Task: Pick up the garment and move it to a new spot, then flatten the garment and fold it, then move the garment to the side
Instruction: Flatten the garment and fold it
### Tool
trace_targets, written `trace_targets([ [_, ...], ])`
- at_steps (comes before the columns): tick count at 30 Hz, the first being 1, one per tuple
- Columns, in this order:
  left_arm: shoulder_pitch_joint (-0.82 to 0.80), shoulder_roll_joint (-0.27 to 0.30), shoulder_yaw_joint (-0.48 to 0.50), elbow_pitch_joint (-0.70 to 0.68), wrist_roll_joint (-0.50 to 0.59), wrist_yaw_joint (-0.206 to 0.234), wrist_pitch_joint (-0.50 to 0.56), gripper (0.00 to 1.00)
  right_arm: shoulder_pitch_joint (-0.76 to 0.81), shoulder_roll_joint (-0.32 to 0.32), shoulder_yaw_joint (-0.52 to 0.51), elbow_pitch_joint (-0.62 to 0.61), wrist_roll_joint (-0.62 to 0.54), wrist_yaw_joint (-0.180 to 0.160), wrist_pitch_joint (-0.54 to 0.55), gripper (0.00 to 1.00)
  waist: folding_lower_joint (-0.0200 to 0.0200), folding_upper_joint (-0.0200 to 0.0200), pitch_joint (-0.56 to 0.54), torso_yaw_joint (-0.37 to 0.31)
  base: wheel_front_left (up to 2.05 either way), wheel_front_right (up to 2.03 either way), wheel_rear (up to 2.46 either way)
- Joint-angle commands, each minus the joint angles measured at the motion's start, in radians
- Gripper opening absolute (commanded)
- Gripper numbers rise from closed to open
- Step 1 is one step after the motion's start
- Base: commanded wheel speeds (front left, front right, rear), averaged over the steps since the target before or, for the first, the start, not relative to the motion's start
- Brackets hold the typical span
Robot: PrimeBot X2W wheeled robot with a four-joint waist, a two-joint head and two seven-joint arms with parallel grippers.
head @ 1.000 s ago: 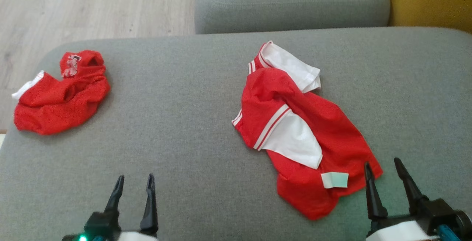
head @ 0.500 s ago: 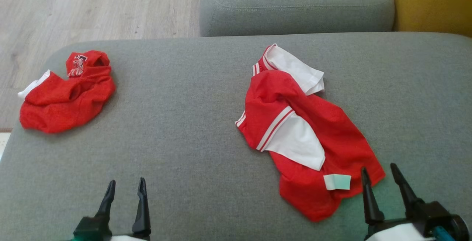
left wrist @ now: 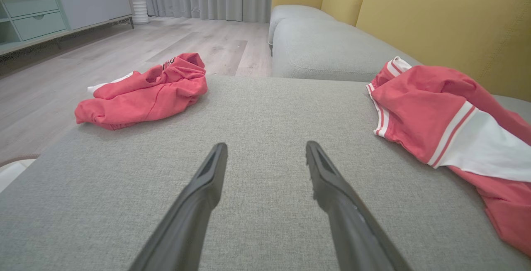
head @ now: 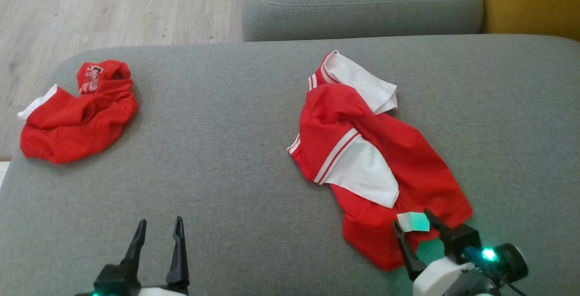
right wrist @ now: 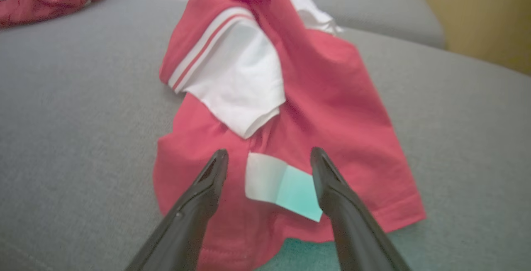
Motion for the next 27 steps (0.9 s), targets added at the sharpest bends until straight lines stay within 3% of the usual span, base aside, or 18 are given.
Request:
trace_targets([
  [1,-0.059,-0.007,0.029,-0.029,-0.005,0.004,-0.012,1.00,-0.041,-0.018,0.033,-0.020,0.011,0.008,0.032,1.00,0.0000,0.0000,0.002,0.006,0.00,0.00,0.00],
  [10,-0.071,-0.007,0.003,-0.037,-0.025,0.031,-0.012,1.00,-0.064,-0.021,0.047,0.007,0.093,0.008,0.223,1.00,0.0000,0.0000,0.029,0.024,0.00,0.00,0.00],
  [13,-0.080,-0.007,-0.004,-0.038,-0.027,0.036,-0.012,1.00,-0.091,-0.011,0.047,0.026,0.110,0.008,0.256,0.90,0.0000,0.0000,0.044,0.027,0.00,0.00,0.00],
  [14,-0.084,-0.007,-0.005,-0.039,-0.028,0.037,-0.012,1.00,-0.101,-0.008,0.044,0.036,0.118,0.008,0.267,0.73,0.0000,0.0000,0.047,0.028,0.00,0.00,0.00],
  [16,-0.091,-0.007,-0.008,-0.038,-0.028,0.038,-0.012,1.00,-0.119,-0.003,0.052,0.055,0.132,0.008,0.285,0.12,0.0000,0.0000,0.052,0.031,0.00,0.00,0.00],
  [17,-0.095,-0.007,-0.009,-0.036,-0.027,0.037,-0.012,1.00,-0.127,0.000,0.050,0.056,0.147,0.008,0.285,0.00,0.0000,0.0000,0.054,0.034,0.00,0.00,0.00],
  [22,-0.107,-0.008,-0.006,-0.036,-0.027,0.039,-0.012,1.00,-0.152,0.013,0.065,-0.030,0.272,0.008,0.286,0.00,0.0000,0.0000,0.054,0.044,0.00,0.00,0.00],
  [27,-0.108,-0.008,-0.014,-0.028,-0.040,0.047,-0.012,1.00,-0.219,0.015,0.163,-0.281,0.421,0.008,0.406,0.00,0.0000,0.0000,0.038,0.046,0.00,0.00,0.00],
])
